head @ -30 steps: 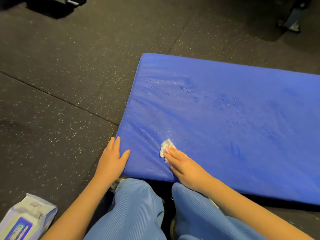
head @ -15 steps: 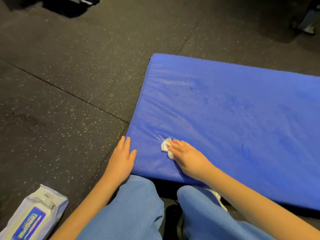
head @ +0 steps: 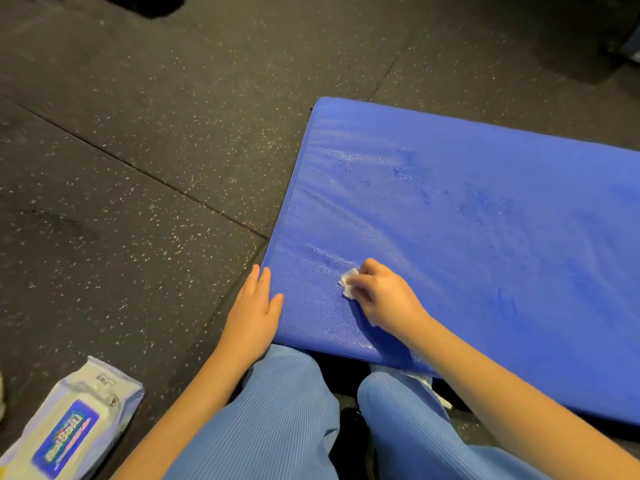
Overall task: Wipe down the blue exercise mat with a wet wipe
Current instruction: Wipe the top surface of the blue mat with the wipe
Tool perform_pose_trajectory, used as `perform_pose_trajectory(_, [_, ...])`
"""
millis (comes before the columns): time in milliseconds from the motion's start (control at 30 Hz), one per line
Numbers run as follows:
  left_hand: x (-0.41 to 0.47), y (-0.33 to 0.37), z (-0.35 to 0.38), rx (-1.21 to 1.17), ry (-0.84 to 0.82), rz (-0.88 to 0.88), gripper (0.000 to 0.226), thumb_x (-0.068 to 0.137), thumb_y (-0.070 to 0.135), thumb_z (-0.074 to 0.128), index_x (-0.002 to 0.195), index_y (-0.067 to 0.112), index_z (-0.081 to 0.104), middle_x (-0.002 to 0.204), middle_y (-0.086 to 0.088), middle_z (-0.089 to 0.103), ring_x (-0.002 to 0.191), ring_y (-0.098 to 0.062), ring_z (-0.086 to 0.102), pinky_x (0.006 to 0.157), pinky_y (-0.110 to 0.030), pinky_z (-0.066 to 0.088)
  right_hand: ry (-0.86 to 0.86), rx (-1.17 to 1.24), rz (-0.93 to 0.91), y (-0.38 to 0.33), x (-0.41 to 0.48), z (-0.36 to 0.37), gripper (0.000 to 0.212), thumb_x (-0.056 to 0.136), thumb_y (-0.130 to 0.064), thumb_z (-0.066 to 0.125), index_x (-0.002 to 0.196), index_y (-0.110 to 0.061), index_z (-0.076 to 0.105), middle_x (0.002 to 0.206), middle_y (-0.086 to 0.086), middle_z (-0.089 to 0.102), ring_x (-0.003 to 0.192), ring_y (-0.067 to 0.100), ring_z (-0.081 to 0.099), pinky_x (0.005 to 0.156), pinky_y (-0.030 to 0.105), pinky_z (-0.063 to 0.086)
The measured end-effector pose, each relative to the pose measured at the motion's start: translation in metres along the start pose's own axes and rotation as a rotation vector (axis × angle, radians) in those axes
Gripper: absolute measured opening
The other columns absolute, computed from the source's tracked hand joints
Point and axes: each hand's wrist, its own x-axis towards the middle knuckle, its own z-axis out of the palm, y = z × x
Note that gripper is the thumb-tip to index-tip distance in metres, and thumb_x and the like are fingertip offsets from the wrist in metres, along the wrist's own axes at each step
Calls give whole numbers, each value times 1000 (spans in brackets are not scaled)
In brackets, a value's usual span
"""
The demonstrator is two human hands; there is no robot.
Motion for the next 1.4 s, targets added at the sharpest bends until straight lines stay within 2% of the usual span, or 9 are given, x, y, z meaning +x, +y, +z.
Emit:
perform_pose_trajectory(200, [0, 0, -1, -1, 7, 1, 59, 103, 25, 38, 154, 13, 12, 162, -2, 2, 147, -18, 9, 117, -31, 11, -122, 136, -125, -27, -33, 7, 18, 94, -23, 57, 109, -12, 59, 104, 3, 58, 90, 25, 59, 77, 38, 47])
perform_pose_trajectory(367, [0, 0, -3, -65, 2, 4, 55, 103, 21, 36, 153, 14, 15, 162, 1, 3, 147, -15, 11, 115, -26, 11, 42, 98, 161, -12, 7, 14, 16, 94, -17, 60, 89, -3, 64, 93, 11, 55, 78, 37, 61, 64, 35, 44])
perform_pose_trajectory(533, [-9, -9, -15, -229, 55, 15, 46, 102, 13, 42, 147, 10, 35, 155, 2, 27, 139, -5, 27, 108, -13, 14, -142, 212, -188, -40, -9, 18, 10, 89, -18, 60, 92, -12, 68, 90, 5, 58, 71, 27, 60, 62, 27, 49])
perform_pose_trajectory(633, [-15, -11, -21, -383, 121, -24, 38, 100, 9, 44, 138, 7, 49, 143, 2, 46, 125, -2, 39, 103, -13, 24, -81, 165, -194, -29, 15, 13, 7, 81, -10, 71, 78, -15, 66, 79, 4, 54, 63, 28, 59, 55, 22, 38])
perform_pose_trajectory(733, [-17, -11, -24, -497, 162, -97, 32, 101, 10, 44, 127, 13, 61, 126, 6, 59, 109, -4, 54, 90, -11, 38, 24, 150, -20, -41, 45, 28, 2, 84, -7, 70, 82, -8, 69, 88, 7, 56, 81, 36, 64, 65, 31, 46])
perform_pose_trajectory(867, [-14, -13, -27, -674, 157, -203, 27, 100, 17, 43, 101, 30, 66, 110, 8, 68, 103, -7, 62, 91, -23, 47, -165, 253, -316, -81, 31, 40, 12, 87, -13, 60, 84, -13, 72, 86, 9, 60, 73, 32, 62, 62, 34, 49])
perform_pose_trajectory(1067, [-13, -14, -31, -912, 128, -268, 39, 105, 23, 31, 132, 2, 50, 121, -9, 59, 112, -18, 57, 95, -27, 44, -96, 123, -123, -77, 71, 37, 6, 84, -8, 68, 88, -6, 71, 96, 14, 60, 86, 37, 61, 65, 29, 37])
perform_pose_trajectory(1267, [-12, -21, -30, -997, 111, -302, 43, 105, 27, 29, 130, 0, 50, 122, -12, 58, 111, -19, 58, 90, -24, 45, -315, 195, -515, -101, 38, 37, 12, 72, -2, 63, 76, -10, 71, 82, 9, 61, 68, 28, 60, 54, 28, 44])
perform_pose_trajectory(1400, [-13, -18, -29, -980, 128, -289, 40, 105, 25, 30, 128, 1, 52, 118, -9, 60, 110, -18, 58, 92, -25, 45, -87, 204, -297, -82, 60, 38, 11, 72, -2, 62, 73, -8, 71, 77, 14, 59, 63, 36, 62, 53, 35, 49])
